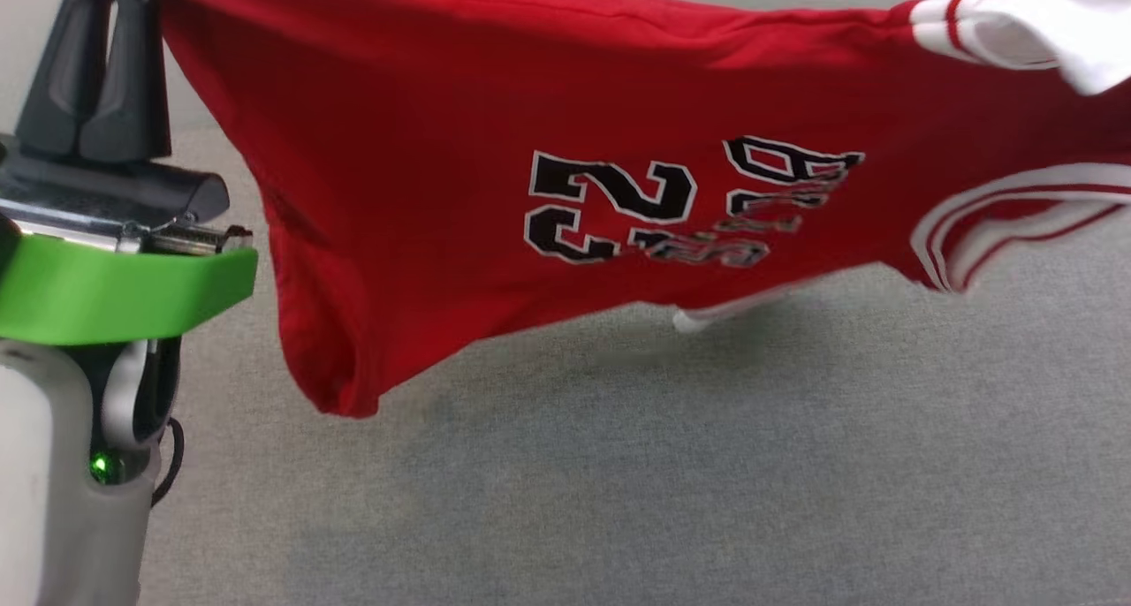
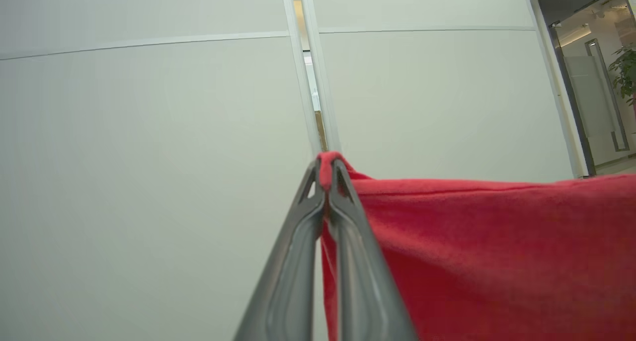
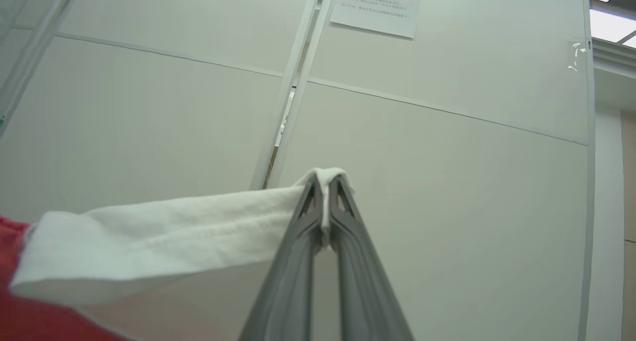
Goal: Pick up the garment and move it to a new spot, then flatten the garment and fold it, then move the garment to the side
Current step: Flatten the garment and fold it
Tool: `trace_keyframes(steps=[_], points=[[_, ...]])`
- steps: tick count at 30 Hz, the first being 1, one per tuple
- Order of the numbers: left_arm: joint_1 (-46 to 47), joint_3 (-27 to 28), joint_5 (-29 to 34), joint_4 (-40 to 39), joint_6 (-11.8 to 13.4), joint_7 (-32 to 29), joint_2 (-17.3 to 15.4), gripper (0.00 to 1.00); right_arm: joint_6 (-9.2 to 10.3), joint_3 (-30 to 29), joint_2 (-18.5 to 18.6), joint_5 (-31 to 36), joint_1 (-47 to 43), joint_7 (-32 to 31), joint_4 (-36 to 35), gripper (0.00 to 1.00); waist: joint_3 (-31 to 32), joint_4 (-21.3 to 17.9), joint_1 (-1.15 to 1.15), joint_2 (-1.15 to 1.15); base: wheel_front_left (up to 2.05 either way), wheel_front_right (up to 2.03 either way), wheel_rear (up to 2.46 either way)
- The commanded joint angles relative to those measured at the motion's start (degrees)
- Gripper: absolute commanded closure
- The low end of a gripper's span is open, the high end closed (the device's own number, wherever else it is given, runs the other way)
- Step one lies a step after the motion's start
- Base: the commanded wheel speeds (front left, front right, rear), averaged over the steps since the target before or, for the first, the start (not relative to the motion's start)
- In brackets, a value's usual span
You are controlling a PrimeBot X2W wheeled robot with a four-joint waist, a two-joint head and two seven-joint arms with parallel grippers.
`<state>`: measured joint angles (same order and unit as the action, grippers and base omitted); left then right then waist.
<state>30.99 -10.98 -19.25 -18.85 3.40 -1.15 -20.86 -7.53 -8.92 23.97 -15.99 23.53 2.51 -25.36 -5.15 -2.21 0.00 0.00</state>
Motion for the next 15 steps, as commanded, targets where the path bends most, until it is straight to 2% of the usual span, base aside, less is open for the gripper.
trace_keyframes(steps=[1, 8, 15], points=[[1.8, -0.1, 0.2, -0.4, -0.5, -0.7, -0.5, 1.0, 0.08, -0.2, 0.6, -0.8, 1.8, -0.9, 0.2, 1.0, 0.5, 0.5, 0.0, 0.0, 0.0, 0.0, 0.0], [7.4, -0.9, -1.9, 3.5, -1.8, -2.5, 0.5, 1.0, 0.08, 3.2, 3.9, -4.9, 10.4, -2.7, 6.0, 1.0, -1.8, 0.7, 0.0, 0.0, 0.0, 0.0, 0.0], [19.3, -1.4, -4.2, 19.8, -3.5, 1.3, 4.9, 1.0, 0.08, 9.7, 5.5, -8.4, 25.1, -0.9, 19.4, 1.0, -8.4, 2.0, 0.0, 0.0, 0.0, 0.0, 0.0]])
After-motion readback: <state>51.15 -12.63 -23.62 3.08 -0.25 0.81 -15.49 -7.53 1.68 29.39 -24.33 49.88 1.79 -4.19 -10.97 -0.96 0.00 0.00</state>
